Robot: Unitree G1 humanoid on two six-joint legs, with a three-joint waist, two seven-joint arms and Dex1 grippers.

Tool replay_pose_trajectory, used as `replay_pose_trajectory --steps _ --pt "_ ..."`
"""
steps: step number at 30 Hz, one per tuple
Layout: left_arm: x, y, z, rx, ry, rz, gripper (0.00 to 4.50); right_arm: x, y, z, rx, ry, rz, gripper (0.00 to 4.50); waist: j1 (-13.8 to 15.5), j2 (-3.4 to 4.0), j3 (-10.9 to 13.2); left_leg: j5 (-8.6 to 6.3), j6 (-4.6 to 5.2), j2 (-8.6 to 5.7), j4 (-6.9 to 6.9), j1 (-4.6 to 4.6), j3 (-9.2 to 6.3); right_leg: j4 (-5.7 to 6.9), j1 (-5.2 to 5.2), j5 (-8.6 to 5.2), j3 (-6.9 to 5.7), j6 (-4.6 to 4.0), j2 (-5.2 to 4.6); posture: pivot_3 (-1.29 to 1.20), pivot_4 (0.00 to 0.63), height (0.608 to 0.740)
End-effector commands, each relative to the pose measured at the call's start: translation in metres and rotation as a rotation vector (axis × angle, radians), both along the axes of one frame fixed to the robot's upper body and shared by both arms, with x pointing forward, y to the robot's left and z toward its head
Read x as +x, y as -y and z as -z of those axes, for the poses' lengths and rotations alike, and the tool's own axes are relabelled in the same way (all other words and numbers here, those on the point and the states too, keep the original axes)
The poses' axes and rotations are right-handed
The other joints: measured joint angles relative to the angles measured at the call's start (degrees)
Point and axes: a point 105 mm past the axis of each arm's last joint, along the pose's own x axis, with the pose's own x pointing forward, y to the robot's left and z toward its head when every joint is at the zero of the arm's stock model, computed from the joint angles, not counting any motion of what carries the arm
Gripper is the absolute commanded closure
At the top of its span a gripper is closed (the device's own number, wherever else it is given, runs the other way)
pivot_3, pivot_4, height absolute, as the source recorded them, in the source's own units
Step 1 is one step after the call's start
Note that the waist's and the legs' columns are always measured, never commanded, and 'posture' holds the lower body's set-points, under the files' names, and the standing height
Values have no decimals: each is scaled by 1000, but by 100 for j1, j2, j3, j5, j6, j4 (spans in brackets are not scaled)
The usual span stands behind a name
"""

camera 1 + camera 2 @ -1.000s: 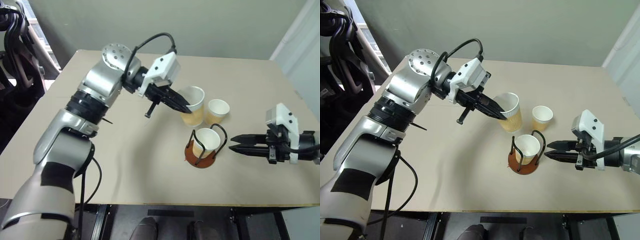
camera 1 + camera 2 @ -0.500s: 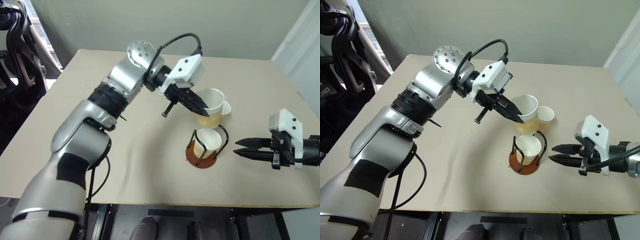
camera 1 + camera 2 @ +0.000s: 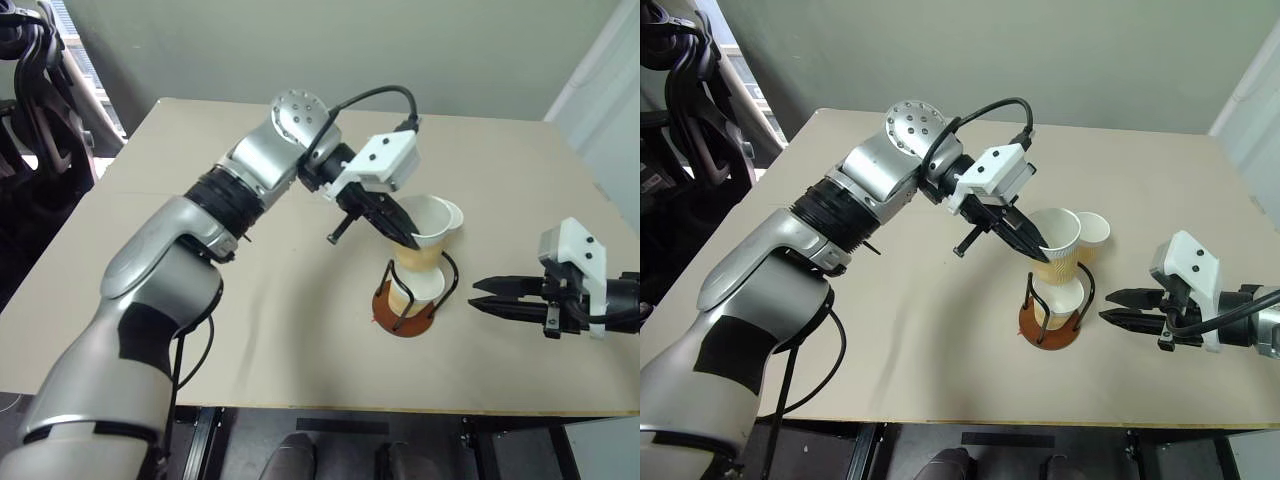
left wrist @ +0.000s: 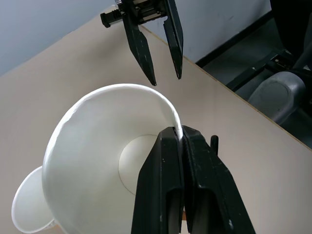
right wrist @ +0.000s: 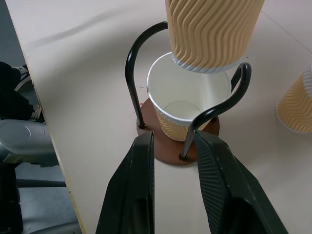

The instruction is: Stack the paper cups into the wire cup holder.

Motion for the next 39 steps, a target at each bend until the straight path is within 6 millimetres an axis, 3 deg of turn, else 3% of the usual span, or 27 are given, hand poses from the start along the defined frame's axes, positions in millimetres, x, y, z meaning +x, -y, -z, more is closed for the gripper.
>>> replay_pose_trajectory --steps 1,33,39 --pt "-12 6 -12 -1 36 83 4460 -2 -1 -11 -2 55 0 3286 1 0 0 0 0 0 1 0 0 0 0 0 0 0 0 0 150 740" --pt "-12 12 3 24 24 112 4460 -1 -2 -6 2 51 5 3286 15 0 0 -11 19 -1 70 -32 0 4 1 10 -1 18 0 0 150 740" --pt "-12 5 6 68 43 113 4460 -1 -2 -6 1 51 11 3286 17 1 0 -11 20 -3 78 -34 0 4 2 13 0 23 0 0 150 740"
